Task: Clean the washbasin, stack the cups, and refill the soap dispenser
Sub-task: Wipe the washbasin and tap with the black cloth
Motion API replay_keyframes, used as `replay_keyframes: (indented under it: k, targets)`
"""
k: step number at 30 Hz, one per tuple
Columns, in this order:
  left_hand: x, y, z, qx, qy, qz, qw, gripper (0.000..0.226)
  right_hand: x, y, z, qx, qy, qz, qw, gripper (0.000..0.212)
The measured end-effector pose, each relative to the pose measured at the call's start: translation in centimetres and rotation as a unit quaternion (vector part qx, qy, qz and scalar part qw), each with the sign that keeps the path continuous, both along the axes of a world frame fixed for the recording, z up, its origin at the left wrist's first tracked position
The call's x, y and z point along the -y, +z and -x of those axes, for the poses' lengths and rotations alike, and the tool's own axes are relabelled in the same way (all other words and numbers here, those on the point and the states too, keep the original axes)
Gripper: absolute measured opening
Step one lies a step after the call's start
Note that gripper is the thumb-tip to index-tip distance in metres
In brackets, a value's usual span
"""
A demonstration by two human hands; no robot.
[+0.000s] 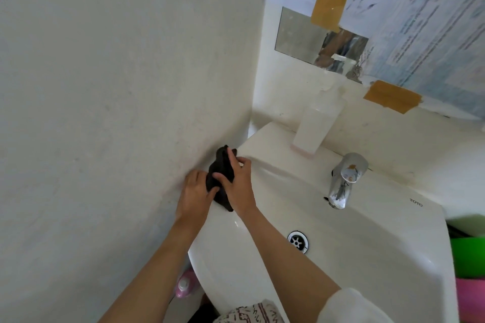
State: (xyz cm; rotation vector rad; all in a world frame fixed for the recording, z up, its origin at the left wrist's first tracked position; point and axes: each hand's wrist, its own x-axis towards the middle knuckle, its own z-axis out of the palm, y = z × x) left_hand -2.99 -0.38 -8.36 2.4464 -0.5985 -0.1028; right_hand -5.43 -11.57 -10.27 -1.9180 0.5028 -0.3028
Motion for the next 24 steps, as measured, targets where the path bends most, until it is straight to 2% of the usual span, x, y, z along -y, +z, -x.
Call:
replay_keyframes:
  k: [2, 4, 8, 10, 12, 15, 17, 19, 22, 24]
  targets:
    - [0.1, 0.3, 0.0, 0.053, 0.012, -0.005, 0.999, 0.023, 0.4, 0.7, -0.7, -0.005, 0.015, 0.012, 1.000, 0.057]
    - [0.0, 0.9, 0.0, 0.084, 0.028, -0.006, 0.996, 0.028, 1.0, 1.2, -1.2, 0.001, 0.000, 0.015, 1.000, 0.045]
    - [-0.1, 1.1, -0.3, 0.128, 0.032, -0.099, 0.986, 0.072, 3.1, 1.9, -2.1, -0.002, -0.061, 0.128, 0.990, 0.036]
    - [0.1, 1.1, -0.2, 0.148, 0.040, -0.140, 0.978, 0.086, 3.6, 2.6, -2.4, -0.006, -0.084, 0.166, 0.982, 0.035]
    - [0.3, 1.3, 0.2, 0.173, 0.040, -0.189, 0.966, 0.085, 3.9, 3.1, -2.6, 0.005, -0.093, 0.150, 0.984, 0.033]
    - [0.3, 1.0, -0.3, 0.214, 0.001, -0.222, 0.951, 0.073, 4.2, 3.4, -2.8, 0.018, -0.083, 0.167, 0.982, 0.015]
    - [0.1, 0.4, -1.1, 0.205, -0.035, -0.190, 0.960, 0.060, 4.7, 3.0, -2.9, -0.004, -0.063, 0.264, 0.962, 0.009]
    - [0.0, -0.2, -1.5, 0.186, -0.055, -0.166, 0.967, 0.043, 5.2, 2.4, -2.7, -0.044, -0.023, 0.360, 0.932, 0.023]
    - [0.4, -0.3, -0.9, 0.077, -0.050, -0.156, 0.984, 0.047, 5.8, 1.7, -2.0, -0.119, 0.044, 0.407, 0.905, 0.035]
    - [0.5, -0.6, -0.7, 0.035, -0.035, -0.161, 0.986, 0.050, 5.9, 1.5, -1.6, -0.143, 0.062, 0.413, 0.897, 0.039]
